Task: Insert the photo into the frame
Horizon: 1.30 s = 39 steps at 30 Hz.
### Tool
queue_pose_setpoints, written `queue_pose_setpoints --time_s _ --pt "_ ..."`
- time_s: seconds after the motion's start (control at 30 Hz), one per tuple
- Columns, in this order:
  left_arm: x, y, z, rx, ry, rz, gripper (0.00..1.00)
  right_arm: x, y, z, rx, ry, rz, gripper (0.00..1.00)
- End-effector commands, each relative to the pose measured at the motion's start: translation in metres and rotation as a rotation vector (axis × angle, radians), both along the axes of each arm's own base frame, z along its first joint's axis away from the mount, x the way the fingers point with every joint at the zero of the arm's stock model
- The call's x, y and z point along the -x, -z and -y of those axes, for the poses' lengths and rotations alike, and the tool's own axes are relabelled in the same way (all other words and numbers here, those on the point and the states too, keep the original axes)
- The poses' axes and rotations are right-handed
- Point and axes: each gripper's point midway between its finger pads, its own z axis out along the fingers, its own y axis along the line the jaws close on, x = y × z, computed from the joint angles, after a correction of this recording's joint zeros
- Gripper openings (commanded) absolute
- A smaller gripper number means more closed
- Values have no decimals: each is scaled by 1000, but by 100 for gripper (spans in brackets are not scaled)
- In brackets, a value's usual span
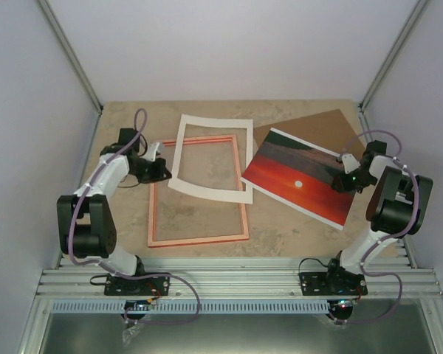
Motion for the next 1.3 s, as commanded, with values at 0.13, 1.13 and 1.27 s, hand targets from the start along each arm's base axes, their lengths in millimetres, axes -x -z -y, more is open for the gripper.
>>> queue_pose_setpoints --time_s 0.13,1.13,1.27 --pt "50 -11 -12 27 -73 -54 0 -5 -24 -12 -92 -10 -12 55" --pt "123 -106 -18 85 -187 -63 99 -36 -123 -261 -469 -448 132 61" --pt "89 -112 -53 -100 -269 53 99 -36 -118 -277 -481 -461 128 61"
